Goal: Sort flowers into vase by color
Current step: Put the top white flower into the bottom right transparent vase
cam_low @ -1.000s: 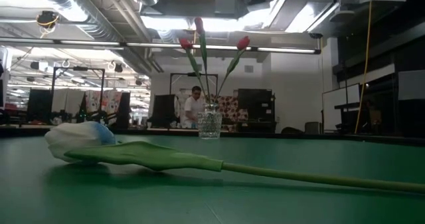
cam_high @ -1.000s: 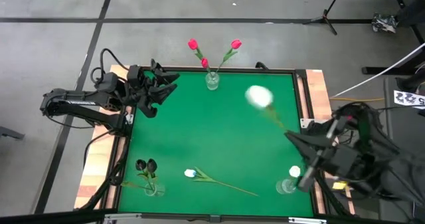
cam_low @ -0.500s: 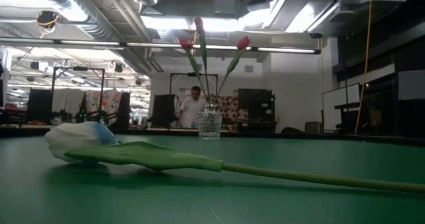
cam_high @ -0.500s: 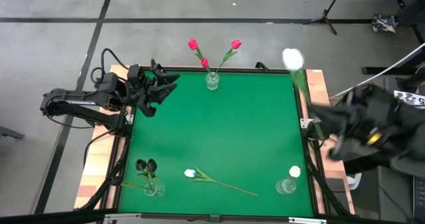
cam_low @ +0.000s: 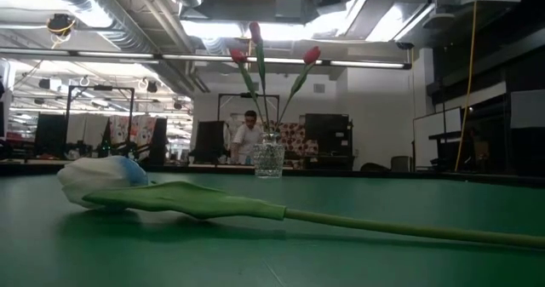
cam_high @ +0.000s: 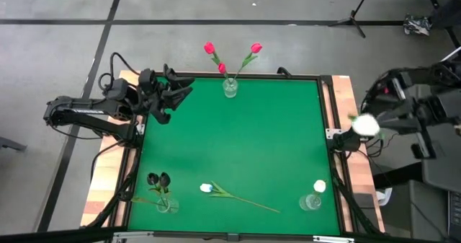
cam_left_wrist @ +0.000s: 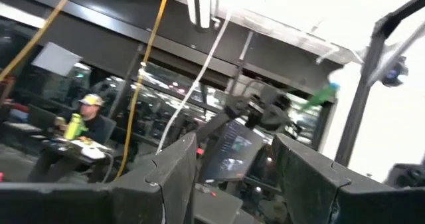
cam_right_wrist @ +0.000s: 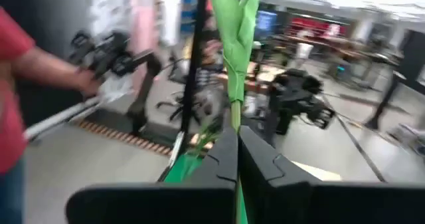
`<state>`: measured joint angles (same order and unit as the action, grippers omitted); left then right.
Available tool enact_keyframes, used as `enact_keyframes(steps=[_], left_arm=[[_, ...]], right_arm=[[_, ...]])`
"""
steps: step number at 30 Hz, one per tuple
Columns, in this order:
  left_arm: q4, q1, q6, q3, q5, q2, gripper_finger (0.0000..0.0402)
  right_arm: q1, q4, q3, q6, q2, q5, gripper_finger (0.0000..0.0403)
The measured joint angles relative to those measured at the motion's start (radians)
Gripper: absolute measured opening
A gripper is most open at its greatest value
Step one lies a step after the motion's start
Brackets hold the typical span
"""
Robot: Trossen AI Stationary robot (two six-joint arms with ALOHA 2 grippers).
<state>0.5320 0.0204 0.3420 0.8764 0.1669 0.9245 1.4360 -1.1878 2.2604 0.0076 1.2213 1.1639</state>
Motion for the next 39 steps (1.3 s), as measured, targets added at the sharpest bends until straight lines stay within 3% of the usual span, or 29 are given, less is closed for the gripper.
enact_keyframes(steps=[3,6,7,10,12,14,19,22,28,35,39], left_arm=[[0.0,0.0,0.015,0.0,0.039,0.0,0.0194],[0.0,0.0,0.019,0.0,0.08,0.0,0.0194],[0.0,0.0,0.019,0.0,0.092,0.0,0.0194],[-0.001,0.0,0.031,0.0,0.124,0.0,0.0194],[-0.001,0.0,0.033,0.0,0.141,0.001,0.0194],[-0.001,0.0,0.034,0.001,0.153,0.006,0.0194],[0.0,0.0,0.052,0.001,0.195,0.028,0.0194],[0.0,0.0,0.056,0.001,0.217,0.051,0.0194],[-0.001,0.0,0.098,0.001,0.224,0.101,0.0194],[-0.001,0.0,0.144,0.001,0.224,0.143,0.0194],[0.0,0.0,0.145,0.001,0.224,0.152,0.0194]], right_arm=[[0.099,-0.179,0.002,0.128,-0.026,0.111,0.0],[0.199,-0.394,0.0,0.458,-0.056,0.172,0.0],[0.227,-0.375,-0.023,0.521,-0.074,0.188,0.0],[0.295,-0.299,-0.138,0.503,-0.134,0.201,0.0],[0.328,-0.315,-0.24,0.587,-0.165,0.27,0.0],[0.356,-0.346,-0.37,0.709,-0.201,0.354,0.0],[0.384,-0.354,-0.709,1.13,-0.297,0.369,0.0],[0.356,-0.267,-0.886,1.317,-0.338,0.366,0.0],[0.199,0.028,-1.131,1.313,-0.318,0.373,0.0],[-0.024,0.067,-1.234,1.309,-0.215,0.373,0.0],[-0.084,0.035,-1.248,1.307,-0.194,0.374,0.0]])
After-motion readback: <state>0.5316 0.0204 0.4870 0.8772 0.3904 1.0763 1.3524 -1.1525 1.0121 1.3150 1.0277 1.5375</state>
